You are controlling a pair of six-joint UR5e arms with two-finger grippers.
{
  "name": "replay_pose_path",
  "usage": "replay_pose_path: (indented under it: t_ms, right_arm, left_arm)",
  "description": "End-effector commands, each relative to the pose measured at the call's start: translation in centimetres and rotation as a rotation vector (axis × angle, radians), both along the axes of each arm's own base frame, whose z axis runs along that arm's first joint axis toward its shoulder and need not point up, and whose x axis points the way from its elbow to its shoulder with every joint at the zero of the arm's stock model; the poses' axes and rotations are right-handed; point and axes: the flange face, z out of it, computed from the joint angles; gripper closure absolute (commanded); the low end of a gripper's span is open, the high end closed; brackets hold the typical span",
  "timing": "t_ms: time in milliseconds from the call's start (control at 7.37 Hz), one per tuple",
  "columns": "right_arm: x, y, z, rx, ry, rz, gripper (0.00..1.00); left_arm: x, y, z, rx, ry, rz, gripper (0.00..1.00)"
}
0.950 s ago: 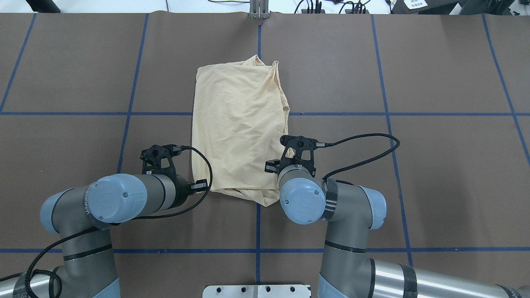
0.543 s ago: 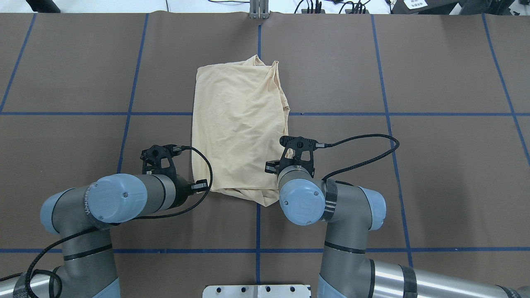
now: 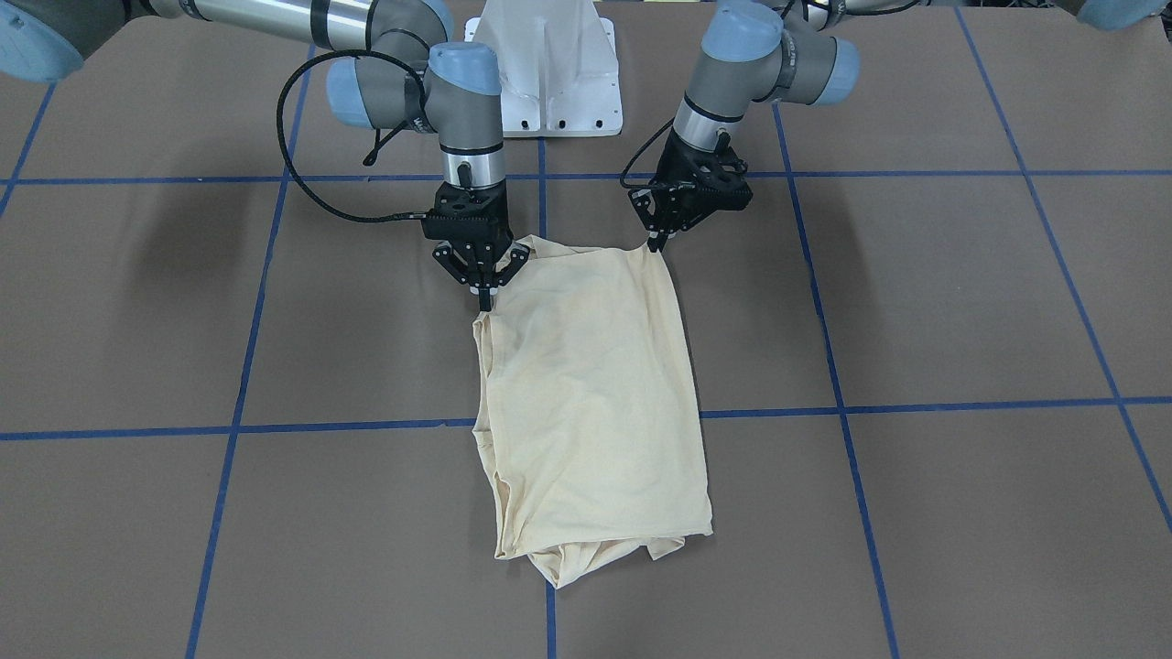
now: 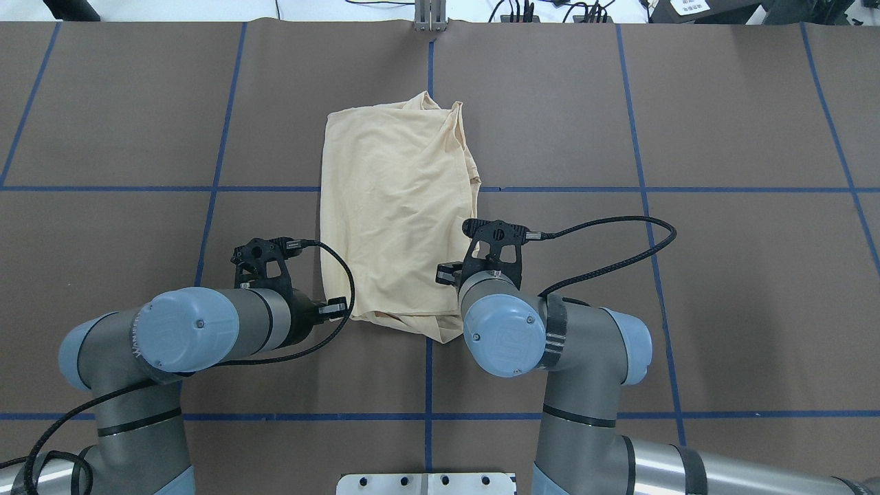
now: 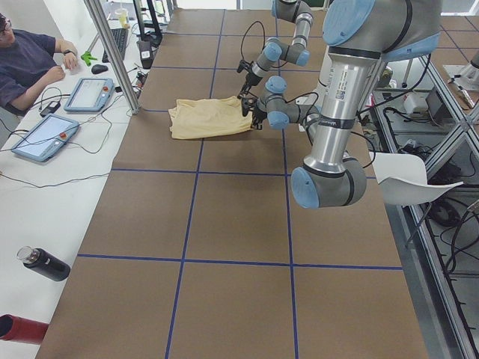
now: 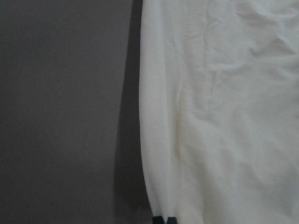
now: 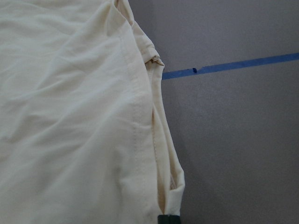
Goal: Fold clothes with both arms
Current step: 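Drag the shirt toward the robot with both grippers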
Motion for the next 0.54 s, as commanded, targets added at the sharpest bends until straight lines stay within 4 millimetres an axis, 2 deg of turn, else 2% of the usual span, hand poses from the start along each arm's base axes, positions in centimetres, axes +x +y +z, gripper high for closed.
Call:
replay_pose_path:
  t_ms: [0, 136, 407]
  right_arm:
    - [4.3, 3.0, -1.6, 0.002, -0.04, -0.036, 1.0]
    - [6.2, 5.4, -1.3, 0.007, -0.06, -0.062, 1.0]
    - [10.1, 9.7, -2.0, 0.015, -0.113, -0.116, 1.0]
  left_arm:
    - [-2.5, 1.5, -3.6, -0.009, 0.026, 0.023, 1.0]
    - [-3.4, 3.6, -5.6, -0.01, 0.037, 0.054, 1.0]
    - [-6.9, 8.9, -10.1, -0.066, 0.056, 0.105, 1.0]
